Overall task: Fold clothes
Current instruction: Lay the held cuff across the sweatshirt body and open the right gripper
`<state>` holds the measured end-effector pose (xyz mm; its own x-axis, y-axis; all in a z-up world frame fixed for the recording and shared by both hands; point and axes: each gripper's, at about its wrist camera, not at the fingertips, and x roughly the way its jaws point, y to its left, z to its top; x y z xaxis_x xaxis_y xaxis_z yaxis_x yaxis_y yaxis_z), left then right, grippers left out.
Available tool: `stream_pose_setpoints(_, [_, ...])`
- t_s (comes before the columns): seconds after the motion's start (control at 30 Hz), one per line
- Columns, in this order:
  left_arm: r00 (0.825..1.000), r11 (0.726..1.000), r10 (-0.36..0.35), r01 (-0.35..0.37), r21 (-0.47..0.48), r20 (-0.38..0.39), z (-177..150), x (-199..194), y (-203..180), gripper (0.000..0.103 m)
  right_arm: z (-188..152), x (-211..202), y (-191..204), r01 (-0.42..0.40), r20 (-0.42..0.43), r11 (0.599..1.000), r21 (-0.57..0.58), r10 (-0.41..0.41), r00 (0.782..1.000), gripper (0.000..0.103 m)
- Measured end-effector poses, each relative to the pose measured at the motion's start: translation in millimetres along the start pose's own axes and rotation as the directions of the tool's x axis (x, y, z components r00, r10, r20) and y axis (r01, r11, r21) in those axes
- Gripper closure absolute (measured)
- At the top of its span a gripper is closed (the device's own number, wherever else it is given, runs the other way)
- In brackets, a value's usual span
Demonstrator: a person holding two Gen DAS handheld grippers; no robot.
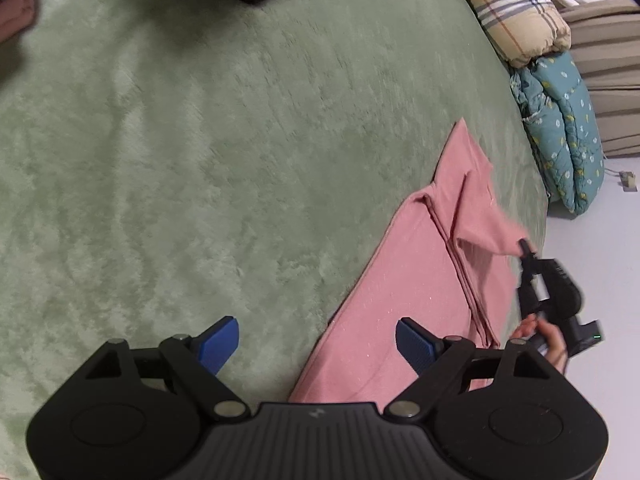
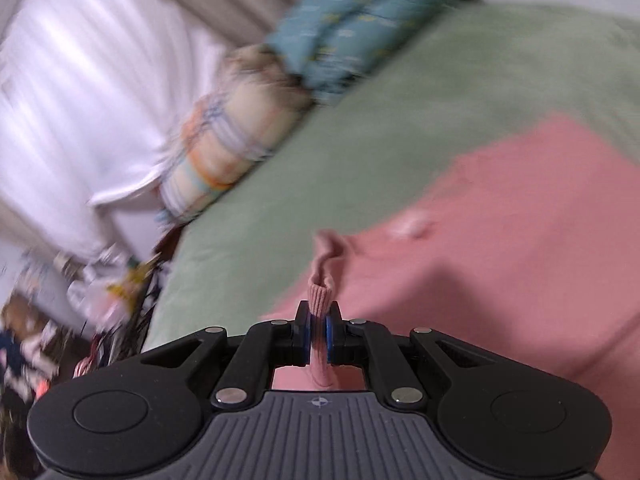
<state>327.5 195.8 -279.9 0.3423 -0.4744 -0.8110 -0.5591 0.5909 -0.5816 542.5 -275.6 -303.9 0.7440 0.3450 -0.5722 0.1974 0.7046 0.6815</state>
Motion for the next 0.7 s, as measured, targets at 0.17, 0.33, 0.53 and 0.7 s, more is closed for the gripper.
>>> stream_pose_setpoints(0.17, [1.000,1.000,-0.003,0.003,0.000,-0.019,-6.3,7.8,-5.9,0.017,-4.4,6.0,-23.6,-0.036,-0.018,0.997,0.068,0.038,0.999,0.094])
stream_pose_setpoints(0.33, [0.999,1.000,-0.001,0.001,0.000,-0.032,-4.9,13.7,-8.0,0.017,-9.5,2.7,-6.7,-0.234,-0.019,0.972,0.029,0.235,0.972,0.095])
stream_pose_setpoints(0.53, [1.000,0.999,-0.004,0.004,0.043,-0.016,3.7,18.8,-21.5,0.017,-10.1,6.0,-18.9,-0.115,-0.005,0.992,0.061,0.115,0.993,0.070])
stream_pose_setpoints(0.7, [0.999,0.990,-0.039,0.038,0.133,0.003,25.3,37.9,-52.7,0.017,-15.3,-9.1,-53.1,0.008,-0.043,0.997,0.081,-0.004,0.999,0.058])
